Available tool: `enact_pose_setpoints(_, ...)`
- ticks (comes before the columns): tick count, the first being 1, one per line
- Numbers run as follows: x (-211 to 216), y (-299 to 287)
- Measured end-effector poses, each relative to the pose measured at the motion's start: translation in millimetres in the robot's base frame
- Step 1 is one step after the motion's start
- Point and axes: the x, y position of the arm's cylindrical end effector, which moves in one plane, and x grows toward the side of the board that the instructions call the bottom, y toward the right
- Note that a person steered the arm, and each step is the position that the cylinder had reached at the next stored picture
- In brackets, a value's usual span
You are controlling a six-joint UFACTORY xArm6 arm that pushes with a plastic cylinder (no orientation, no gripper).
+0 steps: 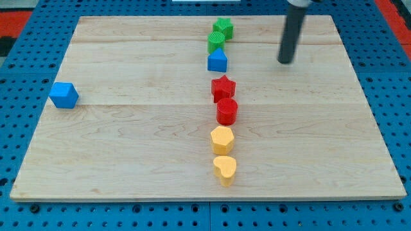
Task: Move the blue cube slightly up and right
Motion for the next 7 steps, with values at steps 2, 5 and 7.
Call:
enact_pose_setpoints(2,214,30)
enact_pose_setpoints(5,166,81)
enact_pose_setpoints(7,60,81)
